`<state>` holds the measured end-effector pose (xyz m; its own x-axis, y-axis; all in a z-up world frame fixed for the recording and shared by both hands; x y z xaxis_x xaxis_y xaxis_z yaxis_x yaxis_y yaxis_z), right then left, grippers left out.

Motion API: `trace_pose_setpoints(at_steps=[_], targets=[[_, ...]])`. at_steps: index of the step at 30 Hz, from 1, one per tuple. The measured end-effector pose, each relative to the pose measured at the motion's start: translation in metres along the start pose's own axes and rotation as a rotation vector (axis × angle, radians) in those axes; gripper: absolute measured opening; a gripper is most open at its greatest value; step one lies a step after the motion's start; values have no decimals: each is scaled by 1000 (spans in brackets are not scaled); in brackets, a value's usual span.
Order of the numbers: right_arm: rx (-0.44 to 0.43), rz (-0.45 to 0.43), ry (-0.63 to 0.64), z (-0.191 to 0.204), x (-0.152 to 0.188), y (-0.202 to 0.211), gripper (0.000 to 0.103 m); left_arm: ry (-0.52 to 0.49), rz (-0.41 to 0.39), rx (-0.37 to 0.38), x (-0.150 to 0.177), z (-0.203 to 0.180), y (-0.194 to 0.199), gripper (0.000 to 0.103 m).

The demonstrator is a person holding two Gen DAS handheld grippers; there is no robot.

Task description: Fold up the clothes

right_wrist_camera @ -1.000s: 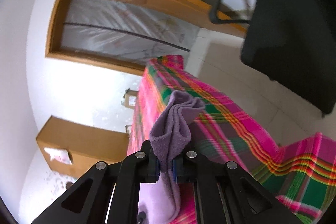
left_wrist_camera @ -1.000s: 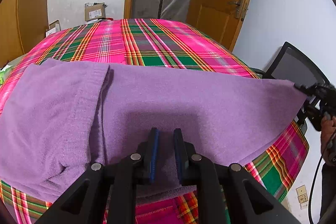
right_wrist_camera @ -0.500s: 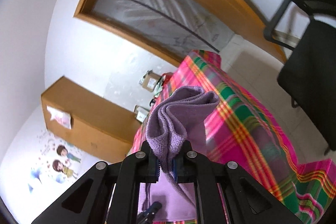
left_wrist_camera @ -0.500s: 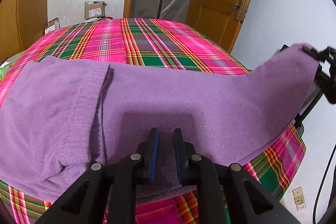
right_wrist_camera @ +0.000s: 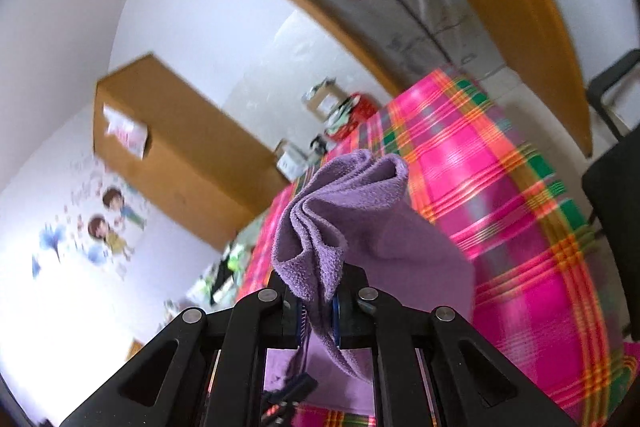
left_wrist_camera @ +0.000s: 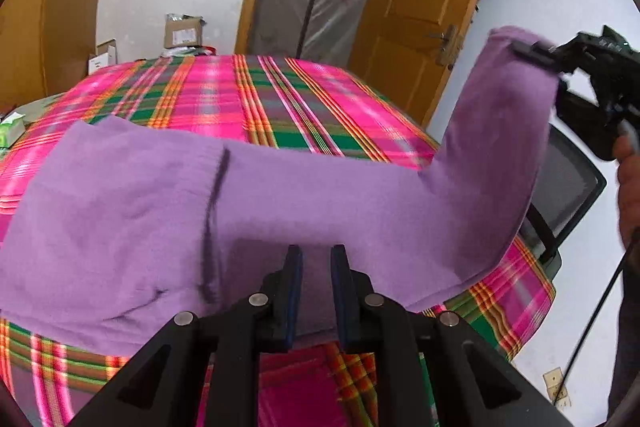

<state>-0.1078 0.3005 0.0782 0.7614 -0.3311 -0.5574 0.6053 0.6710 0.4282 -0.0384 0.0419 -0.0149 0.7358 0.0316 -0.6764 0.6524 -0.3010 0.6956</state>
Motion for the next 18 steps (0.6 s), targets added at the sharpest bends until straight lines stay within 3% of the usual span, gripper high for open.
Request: trace_pose_setpoints(at_steps=[13, 16, 18], targets=[[42, 305, 153, 25, 65, -142, 11, 147, -59, -96, 7, 52, 43, 14], [66, 406, 178, 20, 86, -172, 19, 165, -61, -112, 9, 60, 47, 14], [78, 486, 178, 13, 102, -190, 34, 171, -61, -119, 10, 63, 48, 14]])
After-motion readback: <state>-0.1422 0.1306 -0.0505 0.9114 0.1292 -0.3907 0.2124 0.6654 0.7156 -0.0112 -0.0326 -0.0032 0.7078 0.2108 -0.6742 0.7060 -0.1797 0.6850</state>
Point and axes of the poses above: each gripper's, at about its wrist camera, not at the fingertips, and y roughly against the way its jaws point, z to its left, x to its underside, the point moved 1 cm from there along -y, roughly the way its jaws point, and after that the axes turned 6 degrees about z, right-handed, at the moved point
